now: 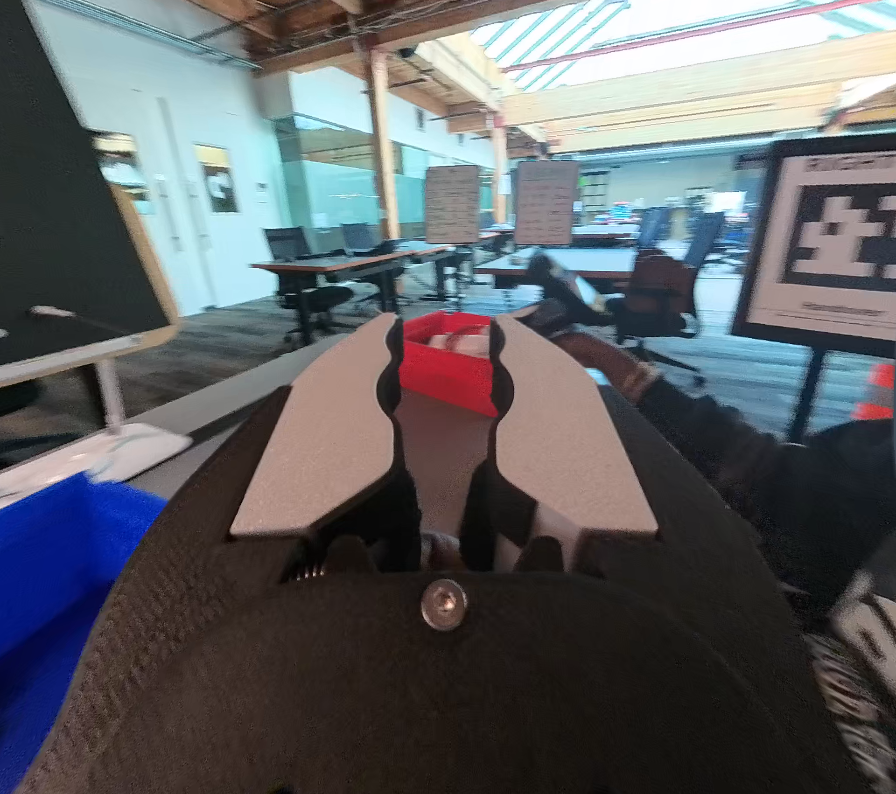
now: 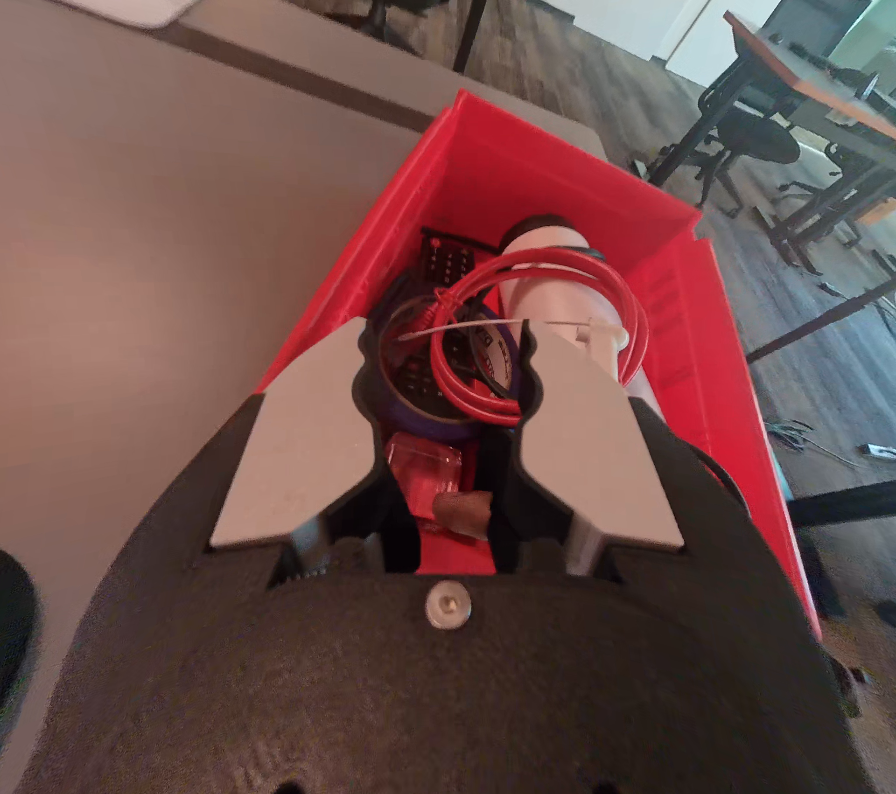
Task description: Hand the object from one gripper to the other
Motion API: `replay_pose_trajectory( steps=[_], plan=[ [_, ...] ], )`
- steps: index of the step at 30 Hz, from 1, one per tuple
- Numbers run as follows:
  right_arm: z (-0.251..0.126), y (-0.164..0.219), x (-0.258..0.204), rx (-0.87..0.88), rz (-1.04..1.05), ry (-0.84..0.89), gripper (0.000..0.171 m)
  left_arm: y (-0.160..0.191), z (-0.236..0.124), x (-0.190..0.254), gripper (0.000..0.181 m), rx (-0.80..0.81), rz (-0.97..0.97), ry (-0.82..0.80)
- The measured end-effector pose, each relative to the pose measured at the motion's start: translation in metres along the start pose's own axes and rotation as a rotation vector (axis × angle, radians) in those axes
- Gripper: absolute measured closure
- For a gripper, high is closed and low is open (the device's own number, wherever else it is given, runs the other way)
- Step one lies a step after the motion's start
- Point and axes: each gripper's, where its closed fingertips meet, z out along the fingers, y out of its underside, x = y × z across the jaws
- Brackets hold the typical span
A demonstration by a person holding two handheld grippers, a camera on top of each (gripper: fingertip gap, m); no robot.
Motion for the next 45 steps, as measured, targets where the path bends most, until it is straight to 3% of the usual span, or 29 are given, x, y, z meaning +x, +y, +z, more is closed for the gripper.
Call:
replay_pose_trajectory(
  steps=[2, 5, 7, 12, 15, 18, 21, 24, 29, 34, 38, 45],
  plan=[
    [-0.007, -0.013, -0.001, 0.066, 0.044, -0.011, 0.103, -0.002, -0.006, -0.024, 0.133, 0.014, 0.063, -0.144],
    [-0.021, -0.036, 0.001, 0.207, 0.12, -0.016, 0.089, -0.007, -0.018, -0.061, 0.08, 0.028, 0.122, -0.364],
    [-0.033, -0.052, 0.002, 0.312, 0.134, -0.022, 0.084, -0.006, -0.024, -0.075, 0.067, 0.019, 0.138, -0.422],
    [-0.056, -0.076, 0.0, 0.451, 0.186, -0.073, 0.064, 0.006, -0.037, -0.095, 0.066, -0.06, 0.147, -0.474],
    [-0.066, -0.085, -0.013, 0.489, 0.225, -0.181, 0.055, 0.023, -0.045, -0.104, 0.08, -0.164, 0.137, -0.48],
    [-0.076, -0.094, -0.018, 0.542, 0.274, -0.245, 0.056, 0.06, -0.06, -0.122, 0.085, -0.439, 0.019, -0.57],
    [-0.086, -0.101, -0.018, 0.578, 0.322, -0.278, 0.061, 0.108, -0.1, -0.144, 0.059, -0.83, -0.052, -0.758],
    [-0.093, -0.104, -0.019, 0.599, 0.342, -0.298, 0.063, 0.141, -0.112, -0.137, 0.067, -1.037, -0.083, -0.668],
    [-0.104, -0.108, -0.016, 0.629, 0.374, -0.327, 0.067, 0.148, -0.095, -0.129, 0.124, -1.136, -0.076, -0.452],
    [-0.111, -0.11, -0.009, 0.666, 0.383, -0.322, 0.072, 0.169, -0.104, -0.152, 0.15, -1.457, -0.041, -0.388],
    [-0.116, -0.113, -0.01, 0.692, 0.388, -0.347, 0.076, 0.191, -0.118, -0.177, 0.134, -1.681, -0.08, -0.421],
    [-0.118, -0.115, -0.017, 0.699, 0.351, -0.362, 0.078, 0.212, -0.124, -0.196, 0.148, -1.792, -0.163, -0.437]
  ],
)
